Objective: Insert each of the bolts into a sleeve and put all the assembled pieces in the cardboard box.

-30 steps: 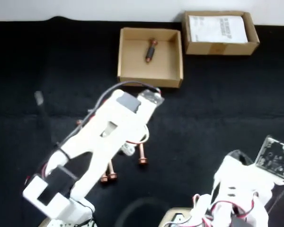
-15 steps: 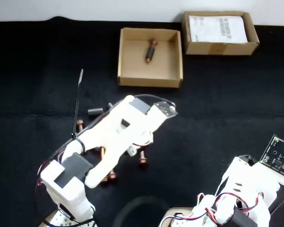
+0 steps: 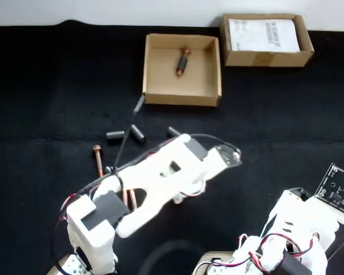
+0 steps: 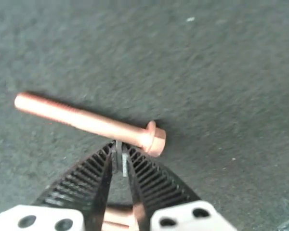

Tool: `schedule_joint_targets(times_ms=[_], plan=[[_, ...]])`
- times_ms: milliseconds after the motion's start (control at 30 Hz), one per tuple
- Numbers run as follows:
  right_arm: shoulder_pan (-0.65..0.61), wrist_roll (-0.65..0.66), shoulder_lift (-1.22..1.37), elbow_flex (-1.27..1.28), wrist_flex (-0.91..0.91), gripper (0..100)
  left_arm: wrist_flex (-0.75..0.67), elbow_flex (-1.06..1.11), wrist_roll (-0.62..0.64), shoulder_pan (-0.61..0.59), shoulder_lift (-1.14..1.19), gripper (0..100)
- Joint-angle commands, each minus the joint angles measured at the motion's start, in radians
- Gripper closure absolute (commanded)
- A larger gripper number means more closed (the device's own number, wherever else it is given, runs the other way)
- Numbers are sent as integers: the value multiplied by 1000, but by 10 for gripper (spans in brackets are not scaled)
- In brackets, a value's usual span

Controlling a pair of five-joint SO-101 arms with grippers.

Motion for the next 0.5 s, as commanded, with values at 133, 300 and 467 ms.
schedule_joint_targets(times_ms=[133, 300, 467], plan=[[13, 9, -7, 2, -18, 992, -158, -64, -8, -10, -1, 991], [38, 11, -7, 2, -16, 992, -298, -61, -3, -44, -1, 991], [77, 11, -7, 4, -16, 992, -414, -64, -2, -64, -1, 991]])
